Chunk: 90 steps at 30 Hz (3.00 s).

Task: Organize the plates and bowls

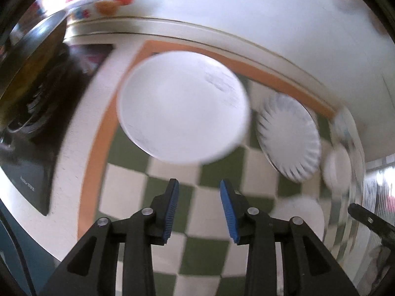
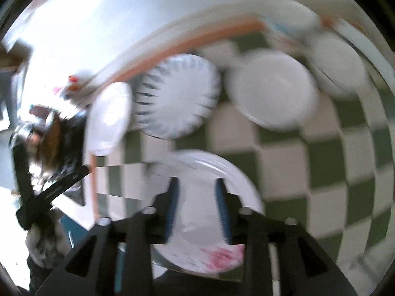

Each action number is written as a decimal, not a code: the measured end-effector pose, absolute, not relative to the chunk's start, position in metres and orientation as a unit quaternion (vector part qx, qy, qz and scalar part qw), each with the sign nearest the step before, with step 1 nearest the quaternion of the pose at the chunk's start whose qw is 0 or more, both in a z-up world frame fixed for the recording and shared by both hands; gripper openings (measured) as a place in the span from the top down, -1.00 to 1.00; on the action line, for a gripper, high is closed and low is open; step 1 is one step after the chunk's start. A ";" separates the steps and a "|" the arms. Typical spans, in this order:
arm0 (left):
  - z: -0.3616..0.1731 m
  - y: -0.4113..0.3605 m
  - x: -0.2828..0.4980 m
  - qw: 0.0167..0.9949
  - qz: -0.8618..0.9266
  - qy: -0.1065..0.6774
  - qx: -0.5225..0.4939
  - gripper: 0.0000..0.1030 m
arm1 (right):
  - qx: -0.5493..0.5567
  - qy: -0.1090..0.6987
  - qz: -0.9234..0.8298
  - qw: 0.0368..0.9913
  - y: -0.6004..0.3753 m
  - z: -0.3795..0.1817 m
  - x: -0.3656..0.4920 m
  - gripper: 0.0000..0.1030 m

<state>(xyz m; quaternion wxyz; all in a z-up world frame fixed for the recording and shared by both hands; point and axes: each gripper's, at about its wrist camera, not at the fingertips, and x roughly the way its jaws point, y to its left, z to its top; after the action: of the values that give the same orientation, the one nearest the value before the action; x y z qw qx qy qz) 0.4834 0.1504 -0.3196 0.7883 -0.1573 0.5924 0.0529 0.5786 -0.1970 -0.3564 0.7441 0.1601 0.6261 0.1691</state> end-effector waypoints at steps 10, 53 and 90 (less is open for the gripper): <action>-0.395 0.237 0.534 0.726 0.144 0.622 -0.255 0.38 | 0.112 0.658 0.277 0.691 -0.039 -0.422 0.755 0.01; -0.300 0.178 0.519 0.787 0.033 0.588 -0.187 0.51 | 0.136 0.626 0.278 0.716 -0.102 -0.379 0.709 0.69; -0.370 0.005 0.441 0.732 -0.103 0.672 -0.040 0.49 | 0.248 0.646 0.112 0.713 -0.302 -0.446 0.466 0.70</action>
<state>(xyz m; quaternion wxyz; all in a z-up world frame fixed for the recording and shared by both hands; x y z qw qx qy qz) 0.4414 0.0054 -0.3701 0.7320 -0.0403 0.6723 -0.1030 0.4656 -0.3017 -0.4460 0.7131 0.2477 0.6462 0.1117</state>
